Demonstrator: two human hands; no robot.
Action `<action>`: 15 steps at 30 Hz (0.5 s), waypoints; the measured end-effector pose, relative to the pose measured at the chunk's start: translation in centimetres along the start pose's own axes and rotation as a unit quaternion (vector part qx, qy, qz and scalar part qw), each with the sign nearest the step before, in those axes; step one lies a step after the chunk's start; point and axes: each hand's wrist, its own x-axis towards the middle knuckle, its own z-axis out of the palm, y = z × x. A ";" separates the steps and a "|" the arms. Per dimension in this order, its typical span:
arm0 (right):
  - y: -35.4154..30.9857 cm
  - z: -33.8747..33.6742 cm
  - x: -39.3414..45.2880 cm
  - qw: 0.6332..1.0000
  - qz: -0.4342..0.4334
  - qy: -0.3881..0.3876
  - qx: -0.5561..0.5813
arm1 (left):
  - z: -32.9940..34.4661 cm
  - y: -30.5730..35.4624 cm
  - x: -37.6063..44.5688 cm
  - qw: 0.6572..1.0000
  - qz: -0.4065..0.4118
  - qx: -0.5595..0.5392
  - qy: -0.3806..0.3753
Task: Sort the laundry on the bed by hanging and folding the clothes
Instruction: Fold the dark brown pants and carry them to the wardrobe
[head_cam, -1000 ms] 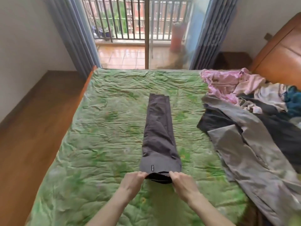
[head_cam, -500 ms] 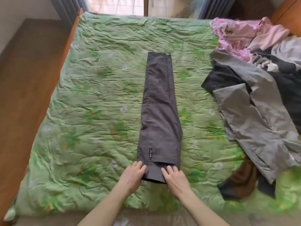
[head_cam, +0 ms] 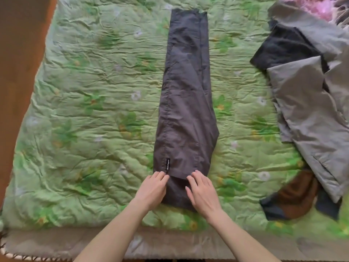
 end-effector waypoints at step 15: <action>10.6 3.5 20.9 0.986 0.130 0.099 0.012 | -3.1 -6.8 22.1 0.983 -0.078 -0.022 0.165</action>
